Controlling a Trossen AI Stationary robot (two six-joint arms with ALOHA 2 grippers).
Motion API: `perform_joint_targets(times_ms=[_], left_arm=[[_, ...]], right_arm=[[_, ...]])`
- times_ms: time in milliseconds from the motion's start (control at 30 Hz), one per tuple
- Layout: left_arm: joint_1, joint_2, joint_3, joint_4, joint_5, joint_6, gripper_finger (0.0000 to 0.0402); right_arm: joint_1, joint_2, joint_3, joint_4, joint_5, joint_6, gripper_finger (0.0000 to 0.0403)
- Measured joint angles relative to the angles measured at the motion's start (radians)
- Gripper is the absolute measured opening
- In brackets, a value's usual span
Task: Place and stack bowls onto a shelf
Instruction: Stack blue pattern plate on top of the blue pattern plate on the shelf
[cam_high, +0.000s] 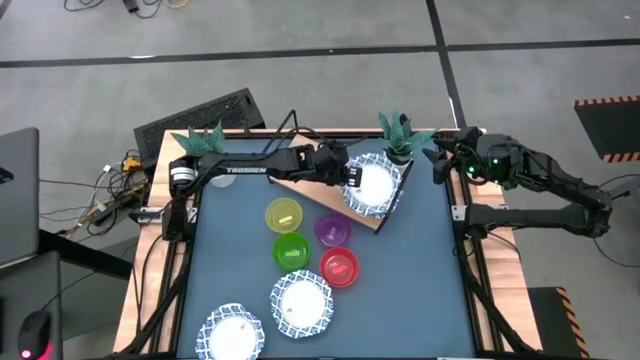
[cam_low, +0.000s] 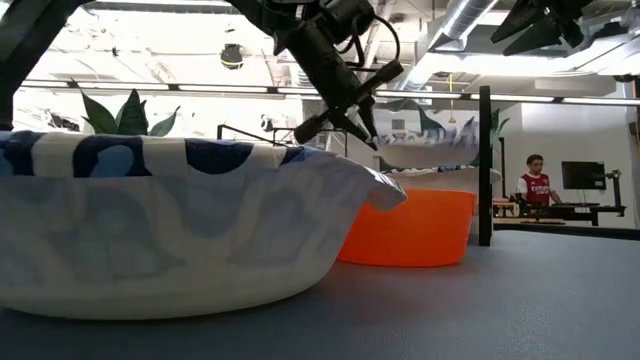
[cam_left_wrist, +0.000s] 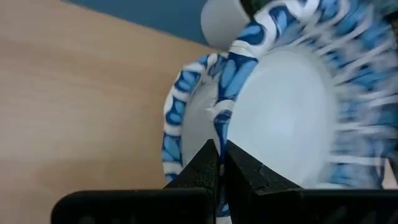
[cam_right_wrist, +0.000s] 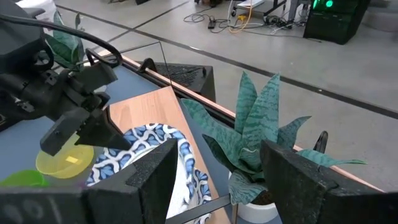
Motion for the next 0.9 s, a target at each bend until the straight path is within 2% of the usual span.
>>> perform_joint_targets(times_ms=[233,600,733,900], left_arm=[[0.002,0.0,0.001,0.006,0.001,0.005,0.0],[-0.002,0.048,0.001,0.033,0.082,0.004,0.0005],[-0.002,0.055,0.002,0.066,0.114,0.009,0.0035],[0.004,0.059,0.002,0.079,0.097,0.011,0.0098]], right_arm=[[0.0,0.0,0.0,0.0,0.0,0.0,0.0256],[0.001,0.0,0.0,0.0,-0.001,0.0,0.0256],[0.0,0.0,0.0,0.0,-0.003,0.0,0.0256],[0.0,0.0,0.0,0.0,-0.005,0.0,0.0256]])
